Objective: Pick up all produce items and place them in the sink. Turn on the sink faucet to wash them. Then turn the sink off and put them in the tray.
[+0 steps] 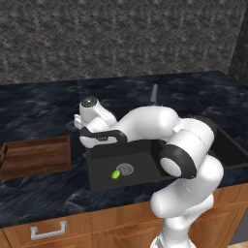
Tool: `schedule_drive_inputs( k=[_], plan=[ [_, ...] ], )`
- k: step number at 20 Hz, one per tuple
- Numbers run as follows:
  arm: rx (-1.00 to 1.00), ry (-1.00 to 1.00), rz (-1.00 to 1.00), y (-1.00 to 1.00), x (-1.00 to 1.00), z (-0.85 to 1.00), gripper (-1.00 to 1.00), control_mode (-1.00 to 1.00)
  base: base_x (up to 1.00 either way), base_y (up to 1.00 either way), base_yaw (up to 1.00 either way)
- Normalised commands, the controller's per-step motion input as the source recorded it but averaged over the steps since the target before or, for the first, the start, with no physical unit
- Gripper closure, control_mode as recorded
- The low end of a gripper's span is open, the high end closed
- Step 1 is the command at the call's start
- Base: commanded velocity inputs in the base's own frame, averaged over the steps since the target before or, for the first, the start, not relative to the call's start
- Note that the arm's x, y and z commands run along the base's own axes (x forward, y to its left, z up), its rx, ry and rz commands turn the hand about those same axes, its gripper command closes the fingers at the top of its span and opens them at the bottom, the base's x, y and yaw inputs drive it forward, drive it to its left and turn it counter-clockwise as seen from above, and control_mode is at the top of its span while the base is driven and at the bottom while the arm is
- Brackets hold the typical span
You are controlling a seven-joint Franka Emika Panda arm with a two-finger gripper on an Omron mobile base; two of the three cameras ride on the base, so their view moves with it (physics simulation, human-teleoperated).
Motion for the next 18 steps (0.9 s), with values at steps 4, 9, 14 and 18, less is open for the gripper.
schedule_drive_inputs(
  k=[4,9,14,18],
  plan=[
    [0.00,0.00,0.15,0.73,0.00,0.00,1.00,-1.00,0.00,0.00,0.00],
    [0.00,0.00,0.16,0.55,0.00,0.00,1.00,-1.00,0.00,0.00,0.00],
    [0.00,0.02,0.01,0.02,0.10,0.00,1.00,-1.00,0.00,0.00,0.00],
    [0.00,0.00,0.02,0.16,0.25,0.00,1.00,-1.00,0.00,0.00,0.00]
  ],
)
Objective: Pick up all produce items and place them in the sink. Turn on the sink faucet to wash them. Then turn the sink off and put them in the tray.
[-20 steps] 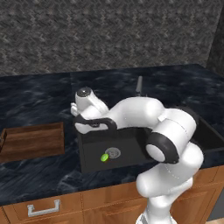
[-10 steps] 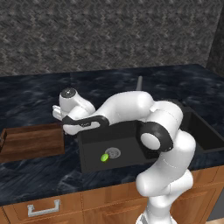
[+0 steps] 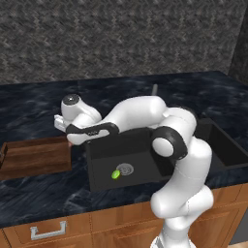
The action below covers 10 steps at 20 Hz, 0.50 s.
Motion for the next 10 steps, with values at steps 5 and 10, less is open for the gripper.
schedule_drive_inputs(
  k=[5,10],
  plan=[
    [0.00,0.00,0.03,0.20,0.03,0.00,1.00,-1.00,0.00,0.00,0.00],
    [0.00,0.00,0.02,0.28,0.02,-0.05,1.00,-1.00,0.00,0.00,0.00]
  ],
)
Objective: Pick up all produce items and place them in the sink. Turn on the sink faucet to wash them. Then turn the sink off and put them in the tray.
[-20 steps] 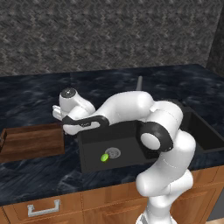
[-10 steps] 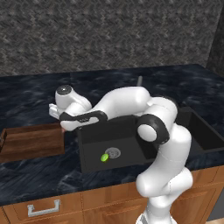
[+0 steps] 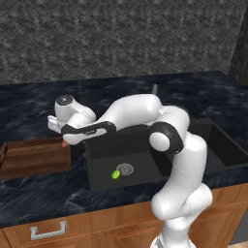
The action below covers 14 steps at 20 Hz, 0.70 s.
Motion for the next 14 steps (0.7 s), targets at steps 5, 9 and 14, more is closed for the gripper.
schedule_drive_inputs(
  k=[5,9,14],
  plan=[
    [-0.07,0.00,0.00,0.29,0.11,-0.38,1.00,-1.00,0.00,0.00,0.00],
    [-0.02,0.02,0.00,0.31,0.13,-0.17,1.00,-1.00,0.00,0.00,0.00],
    [-0.02,0.09,0.00,0.33,0.10,-0.04,1.00,-1.00,0.00,0.00,0.00]
  ],
)
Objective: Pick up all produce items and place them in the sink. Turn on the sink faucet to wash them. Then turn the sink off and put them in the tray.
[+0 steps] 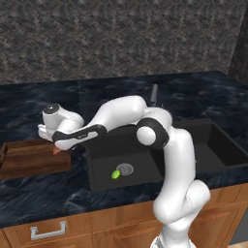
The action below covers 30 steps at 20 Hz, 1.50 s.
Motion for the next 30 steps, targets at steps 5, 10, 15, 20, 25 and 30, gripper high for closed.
schedule_drive_inputs(
  k=[5,10,15,20,25,30],
  plan=[
    [-0.04,0.07,0.01,0.10,0.18,-0.26,1.00,-1.00,0.00,0.00,0.00],
    [-0.02,0.02,0.02,0.00,0.15,-0.30,1.00,-1.00,0.00,0.00,0.00],
    [-0.01,0.00,0.03,0.01,0.06,-0.31,1.00,-1.00,0.00,0.00,0.00],
    [-0.01,0.00,0.00,0.00,0.03,-0.14,-1.00,-1.00,0.00,0.00,0.00],
    [0.00,-0.06,0.00,0.00,0.00,0.03,-1.00,-1.00,0.00,0.00,0.00],
    [0.00,-0.05,0.00,0.00,0.00,0.20,-1.00,-1.00,0.00,0.00,0.00]
  ],
)
